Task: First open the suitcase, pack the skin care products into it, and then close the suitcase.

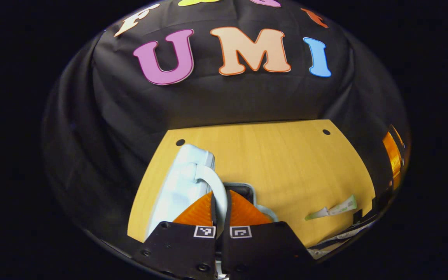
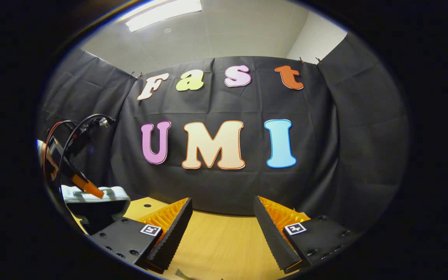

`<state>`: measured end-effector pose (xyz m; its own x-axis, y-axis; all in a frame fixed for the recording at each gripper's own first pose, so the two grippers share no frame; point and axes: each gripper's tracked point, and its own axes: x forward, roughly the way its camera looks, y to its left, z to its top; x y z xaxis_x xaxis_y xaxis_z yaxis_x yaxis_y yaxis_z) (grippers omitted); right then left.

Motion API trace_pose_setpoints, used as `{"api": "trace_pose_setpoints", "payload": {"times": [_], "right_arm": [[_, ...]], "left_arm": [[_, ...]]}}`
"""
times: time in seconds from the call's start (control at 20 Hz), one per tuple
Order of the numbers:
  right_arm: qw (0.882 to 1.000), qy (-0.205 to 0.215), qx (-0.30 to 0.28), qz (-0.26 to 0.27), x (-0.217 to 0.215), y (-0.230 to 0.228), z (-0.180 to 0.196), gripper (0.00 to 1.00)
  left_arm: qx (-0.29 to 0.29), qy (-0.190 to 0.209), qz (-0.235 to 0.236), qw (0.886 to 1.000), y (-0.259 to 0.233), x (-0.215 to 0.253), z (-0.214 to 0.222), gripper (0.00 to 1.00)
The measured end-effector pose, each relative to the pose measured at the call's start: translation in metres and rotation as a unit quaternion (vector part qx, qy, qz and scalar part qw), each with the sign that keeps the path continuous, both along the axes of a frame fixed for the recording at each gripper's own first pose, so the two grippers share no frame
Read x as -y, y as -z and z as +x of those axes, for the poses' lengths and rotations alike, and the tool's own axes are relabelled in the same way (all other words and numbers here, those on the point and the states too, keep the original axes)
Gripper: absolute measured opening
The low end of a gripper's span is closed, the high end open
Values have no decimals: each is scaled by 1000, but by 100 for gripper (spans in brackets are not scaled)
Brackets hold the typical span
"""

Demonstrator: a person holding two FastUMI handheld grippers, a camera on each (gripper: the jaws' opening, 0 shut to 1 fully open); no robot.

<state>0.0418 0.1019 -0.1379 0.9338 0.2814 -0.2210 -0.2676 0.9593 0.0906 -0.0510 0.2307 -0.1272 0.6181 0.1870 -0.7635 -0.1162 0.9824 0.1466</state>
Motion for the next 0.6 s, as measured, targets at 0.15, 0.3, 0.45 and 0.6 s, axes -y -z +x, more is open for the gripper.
{"api": "trace_pose_setpoints", "payload": {"times": [0.15, 0.3, 0.45, 0.6], "right_arm": [[999, -11, -30, 15, -19, 17, -5, 99], [1000, -7, -24, 13, -32, 13, 0, 98], [1000, -4, -11, 7, -53, 9, 13, 98], [1000, 1, 0, 10, -83, 6, 23, 98]], "left_arm": [[14, -4, -13, 1000, -10, -22, 1, 0], [32, -6, 4, 999, -16, -53, 0, 0], [55, -10, 45, 997, -28, -96, 0, 0], [88, -60, 106, 989, -43, -169, 3, 0]]}}
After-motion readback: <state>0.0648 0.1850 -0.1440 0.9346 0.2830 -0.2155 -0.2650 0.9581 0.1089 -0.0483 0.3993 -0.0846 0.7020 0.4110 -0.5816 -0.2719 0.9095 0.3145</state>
